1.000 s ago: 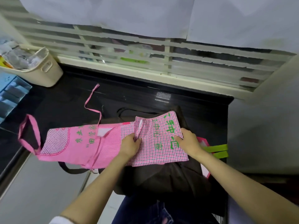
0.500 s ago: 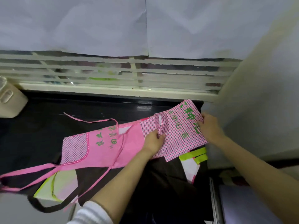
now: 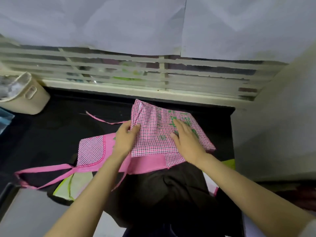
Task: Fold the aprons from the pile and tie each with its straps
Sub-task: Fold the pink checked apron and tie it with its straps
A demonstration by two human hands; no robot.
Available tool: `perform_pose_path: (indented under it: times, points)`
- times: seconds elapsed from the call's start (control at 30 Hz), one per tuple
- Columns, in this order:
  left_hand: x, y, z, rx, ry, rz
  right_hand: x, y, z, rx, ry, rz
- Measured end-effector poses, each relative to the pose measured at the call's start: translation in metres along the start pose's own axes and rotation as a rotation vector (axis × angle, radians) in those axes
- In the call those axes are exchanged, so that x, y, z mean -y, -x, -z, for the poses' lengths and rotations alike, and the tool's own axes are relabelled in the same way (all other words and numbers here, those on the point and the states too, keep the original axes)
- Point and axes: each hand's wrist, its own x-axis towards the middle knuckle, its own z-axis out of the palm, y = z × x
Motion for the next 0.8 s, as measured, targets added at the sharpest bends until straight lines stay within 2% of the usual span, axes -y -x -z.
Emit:
perform_pose_path:
  times: [0.07, 0.17, 0.3, 0.47, 0.67, 0.8]
  points:
    - [0.028, -0.001, 0.018, -0.031, -0.161, 0.052, 0.01, -0.003, -0.015, 0.043, 0.073, 0.04]
    - [0.072, -0.002, 0.035, 0.028, -0.344, 0.144, 0.02, -0.007, -0.037, 0.148, 0.215, 0.043]
    - [0.096, -0.001, 0.041, 0.059, -0.421, 0.247, 0.028, -0.006, -0.055, 0.273, 0.41, -0.023]
    - [0.094, -0.006, 0.044, 0.053, -0.436, 0.31, 0.019, 0.0, -0.067, 0.43, 0.499, -0.029]
    - [0.101, -0.004, 0.045, 0.037, -0.461, 0.301, 0.0, 0.005, -0.066, 0.345, 0.47, -0.138]
    - [0.098, -0.002, 0.04, 0.015, -0.47, 0.301, -0.008, 0.002, -0.061, 0.301, 0.284, -0.223]
